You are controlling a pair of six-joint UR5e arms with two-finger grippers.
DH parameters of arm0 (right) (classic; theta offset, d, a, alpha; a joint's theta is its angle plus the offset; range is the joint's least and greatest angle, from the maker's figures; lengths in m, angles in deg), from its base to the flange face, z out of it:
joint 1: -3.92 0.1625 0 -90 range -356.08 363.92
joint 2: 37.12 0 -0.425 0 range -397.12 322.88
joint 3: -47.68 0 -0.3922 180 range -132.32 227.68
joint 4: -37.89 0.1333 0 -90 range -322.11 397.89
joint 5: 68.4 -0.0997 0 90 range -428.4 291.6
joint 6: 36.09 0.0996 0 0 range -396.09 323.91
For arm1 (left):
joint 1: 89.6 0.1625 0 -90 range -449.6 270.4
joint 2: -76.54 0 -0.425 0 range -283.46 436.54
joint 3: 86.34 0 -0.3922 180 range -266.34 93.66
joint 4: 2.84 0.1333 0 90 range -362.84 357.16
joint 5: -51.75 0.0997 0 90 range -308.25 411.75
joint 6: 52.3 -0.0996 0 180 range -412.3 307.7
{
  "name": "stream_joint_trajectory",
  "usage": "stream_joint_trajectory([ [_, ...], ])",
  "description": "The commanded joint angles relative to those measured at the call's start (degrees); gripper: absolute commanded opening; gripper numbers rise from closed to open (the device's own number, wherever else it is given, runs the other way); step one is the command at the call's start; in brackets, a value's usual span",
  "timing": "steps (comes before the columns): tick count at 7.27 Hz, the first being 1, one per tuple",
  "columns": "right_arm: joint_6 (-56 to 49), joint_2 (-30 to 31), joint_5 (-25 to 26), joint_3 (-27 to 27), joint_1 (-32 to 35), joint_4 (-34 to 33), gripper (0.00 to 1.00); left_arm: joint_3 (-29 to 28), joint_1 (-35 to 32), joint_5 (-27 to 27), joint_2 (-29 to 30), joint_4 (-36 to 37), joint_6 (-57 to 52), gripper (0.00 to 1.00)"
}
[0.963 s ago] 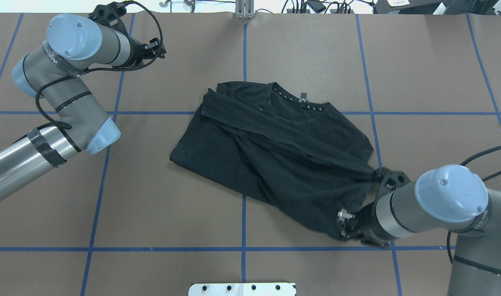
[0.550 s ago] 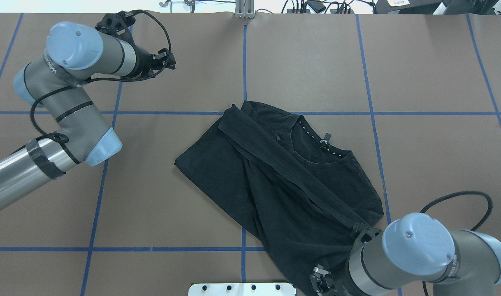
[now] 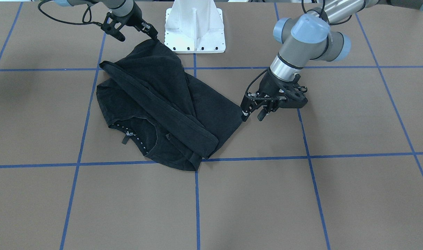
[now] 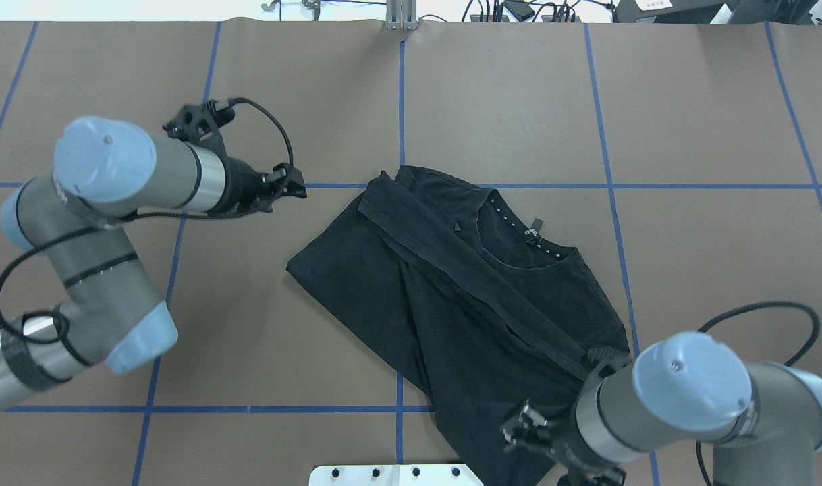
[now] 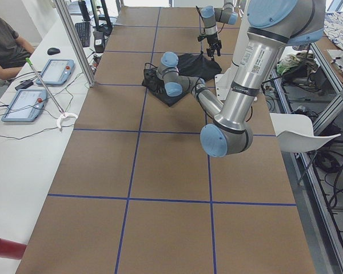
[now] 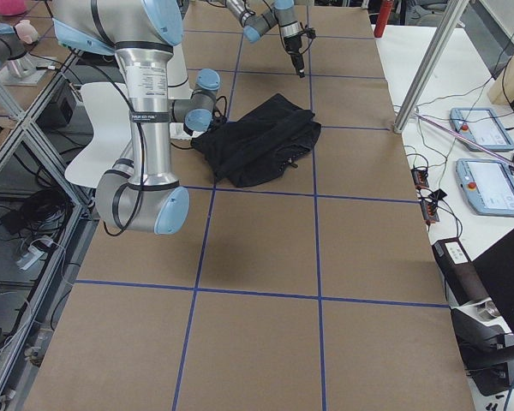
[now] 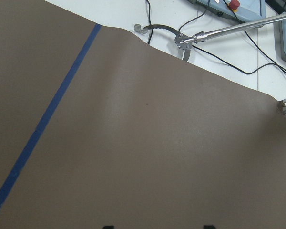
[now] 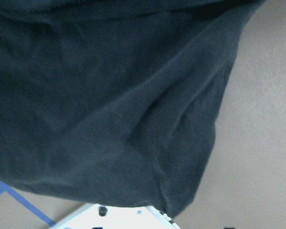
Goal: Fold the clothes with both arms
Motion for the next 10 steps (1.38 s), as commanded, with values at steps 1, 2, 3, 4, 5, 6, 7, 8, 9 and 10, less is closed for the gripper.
stream_joint_trajectory([
  [1,-0.33,-0.26,-0.5,0.32,9.4,-0.15,1.0,2.42,9.69,9.15,-3.91,2.3,4.61,0.65],
  [2,-0.68,-0.26,-0.59,0.5,11.62,-0.15,1.0,1.89,10.6,9.72,-3.84,2.39,4.62,0.64],
  [3,-0.77,-0.27,-0.59,0.68,12.07,-0.15,1.0,1.1,10.7,9.64,-3.32,2.74,4.53,0.61],
  [4,-0.86,-0.27,-0.5,0.76,12.43,-0.15,1.0,-1.51,10.87,9.55,-2.18,2.56,4.35,0.61],
  [5,-1.12,-0.35,-0.5,0.85,12.43,-0.15,1.0,-3.63,10.87,9.72,-0.17,2.56,4.44,0.6],
  [6,-1.3,-0.35,-0.5,0.94,12.43,-0.15,1.0,-4.69,10.87,9.81,-0.06,2.56,4.35,0.59],
  [7,-1.3,-0.27,-0.5,0.94,12.6,-0.15,1.0,-4.79,10.87,9.81,0.55,2.56,4.44,0.52],
  [8,-1.3,-0.27,-0.42,1.2,12.6,-0.15,1.0,-5.05,10.79,9.9,0.64,2.56,4.35,0.18],
  [9,-1.3,-0.27,-0.5,1.2,12.6,-0.15,1.0,-5.06,10.52,9.9,0.56,2.56,3.83,0.0],
  [10,-1.39,-0.27,-0.5,1.38,12.69,-0.15,1.0,-4.71,9.3,9.9,0.64,2.48,3.48,0.0],
])
